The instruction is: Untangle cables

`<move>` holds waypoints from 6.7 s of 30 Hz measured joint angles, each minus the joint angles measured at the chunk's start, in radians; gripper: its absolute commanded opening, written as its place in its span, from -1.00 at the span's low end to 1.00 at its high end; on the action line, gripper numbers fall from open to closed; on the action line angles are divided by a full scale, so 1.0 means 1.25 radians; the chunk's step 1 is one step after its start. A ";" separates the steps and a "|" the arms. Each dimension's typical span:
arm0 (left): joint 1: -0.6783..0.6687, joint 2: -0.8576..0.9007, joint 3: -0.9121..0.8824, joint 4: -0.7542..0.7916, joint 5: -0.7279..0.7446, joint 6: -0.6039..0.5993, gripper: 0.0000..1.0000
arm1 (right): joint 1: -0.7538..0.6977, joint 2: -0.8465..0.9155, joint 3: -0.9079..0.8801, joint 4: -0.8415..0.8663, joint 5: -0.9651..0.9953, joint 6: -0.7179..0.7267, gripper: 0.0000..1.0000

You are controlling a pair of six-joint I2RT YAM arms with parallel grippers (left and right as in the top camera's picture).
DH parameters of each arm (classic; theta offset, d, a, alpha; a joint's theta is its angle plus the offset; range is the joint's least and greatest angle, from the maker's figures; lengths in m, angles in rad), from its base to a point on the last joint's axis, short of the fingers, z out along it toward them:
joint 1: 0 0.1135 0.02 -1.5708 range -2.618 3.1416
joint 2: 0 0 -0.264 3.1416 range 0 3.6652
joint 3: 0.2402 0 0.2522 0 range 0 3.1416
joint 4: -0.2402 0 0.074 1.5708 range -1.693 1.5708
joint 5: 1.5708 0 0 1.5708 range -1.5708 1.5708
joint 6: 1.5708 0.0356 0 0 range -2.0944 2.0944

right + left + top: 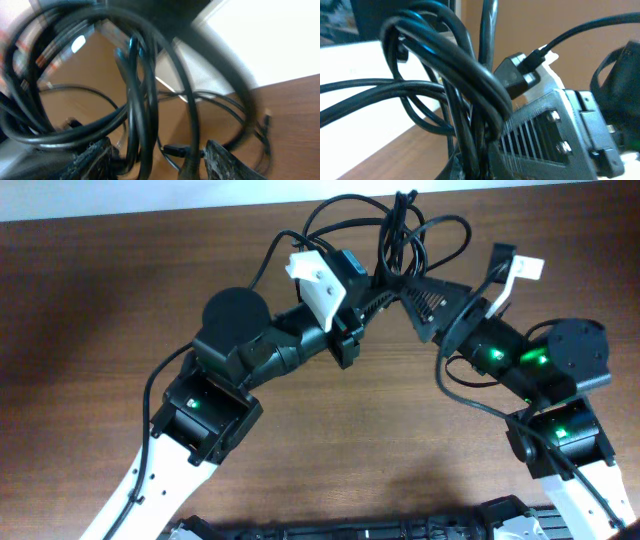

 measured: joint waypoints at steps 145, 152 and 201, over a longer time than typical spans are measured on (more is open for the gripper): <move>0.114 0.009 -0.003 -0.158 0.072 0.450 -1.00 | 0.014 -0.176 0.000 -0.264 0.304 -0.496 0.29; 0.114 0.009 -0.003 -0.143 0.112 0.605 -1.00 | 0.014 -0.176 0.000 -0.267 0.294 -0.496 0.21; 0.115 0.009 -0.002 -0.433 -0.025 0.179 -1.00 | 0.014 -0.173 0.000 -0.017 0.280 -0.493 -0.92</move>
